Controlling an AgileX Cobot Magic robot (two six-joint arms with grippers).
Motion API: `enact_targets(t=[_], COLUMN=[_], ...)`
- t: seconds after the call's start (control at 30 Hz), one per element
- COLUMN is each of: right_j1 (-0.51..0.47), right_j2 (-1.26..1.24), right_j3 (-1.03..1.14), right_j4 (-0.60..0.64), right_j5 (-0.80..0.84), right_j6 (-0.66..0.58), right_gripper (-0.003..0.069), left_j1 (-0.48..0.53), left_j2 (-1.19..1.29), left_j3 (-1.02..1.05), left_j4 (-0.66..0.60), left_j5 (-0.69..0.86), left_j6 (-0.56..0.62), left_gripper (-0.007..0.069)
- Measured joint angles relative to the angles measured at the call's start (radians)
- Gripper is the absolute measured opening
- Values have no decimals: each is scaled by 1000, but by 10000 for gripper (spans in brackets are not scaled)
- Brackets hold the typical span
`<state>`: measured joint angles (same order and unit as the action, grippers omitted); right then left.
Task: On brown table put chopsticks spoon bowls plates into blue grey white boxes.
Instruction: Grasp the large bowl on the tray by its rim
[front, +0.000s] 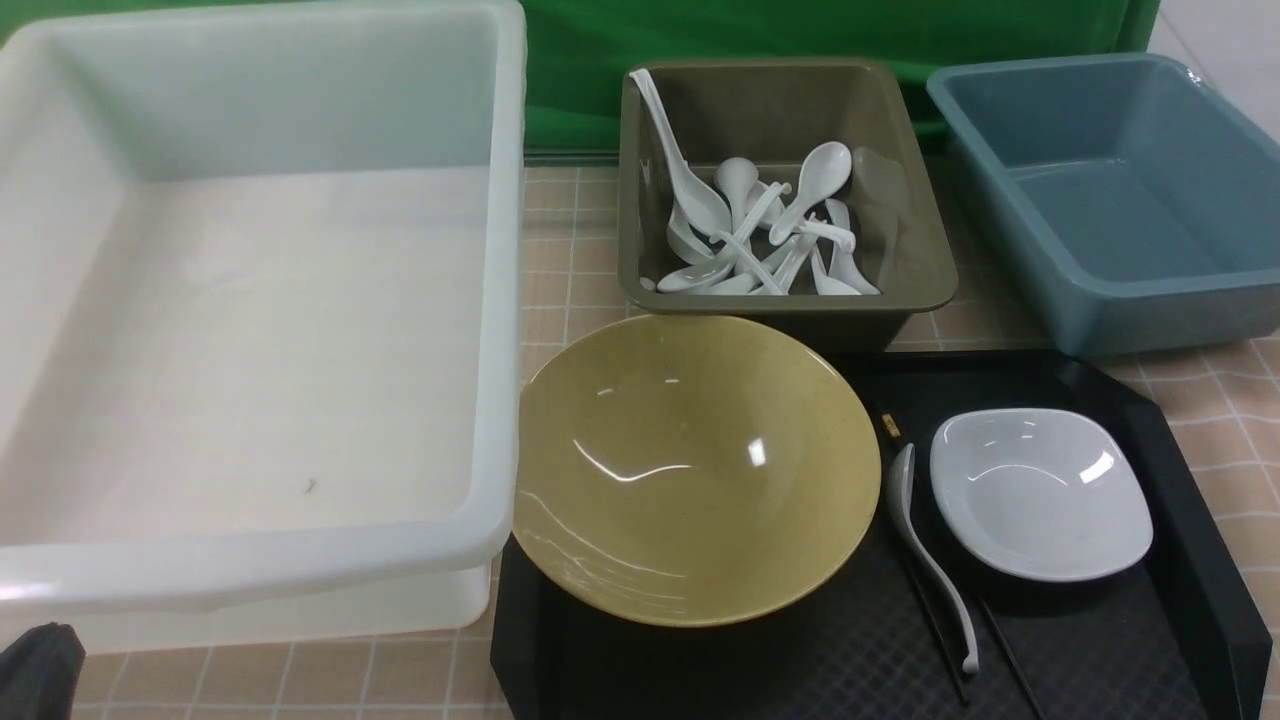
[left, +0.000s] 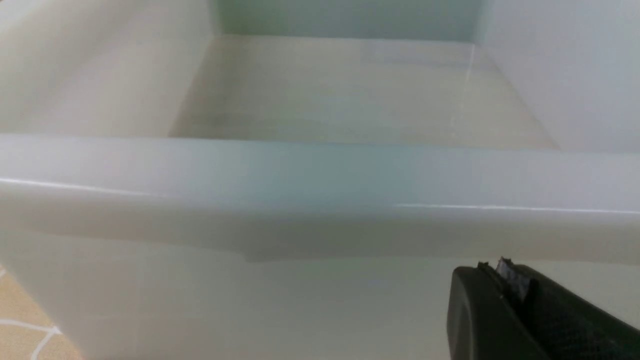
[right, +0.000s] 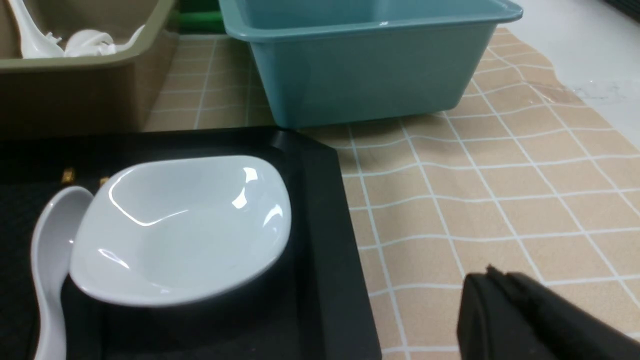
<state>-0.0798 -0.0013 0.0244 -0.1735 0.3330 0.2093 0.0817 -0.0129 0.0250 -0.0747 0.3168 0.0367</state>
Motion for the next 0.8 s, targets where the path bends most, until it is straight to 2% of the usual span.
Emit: enact_targets(t=[0.8], right_j1=[0], right_j2=[0], right_j3=[0], right_j4=[0], right_j5=[1], right_j6=[0], right_gripper=[76], left_j1=[0], left_j2=[0], left_j3=[0], left_j4=[8], left_j5=[2], left_j6=[24], left_gripper=[2])
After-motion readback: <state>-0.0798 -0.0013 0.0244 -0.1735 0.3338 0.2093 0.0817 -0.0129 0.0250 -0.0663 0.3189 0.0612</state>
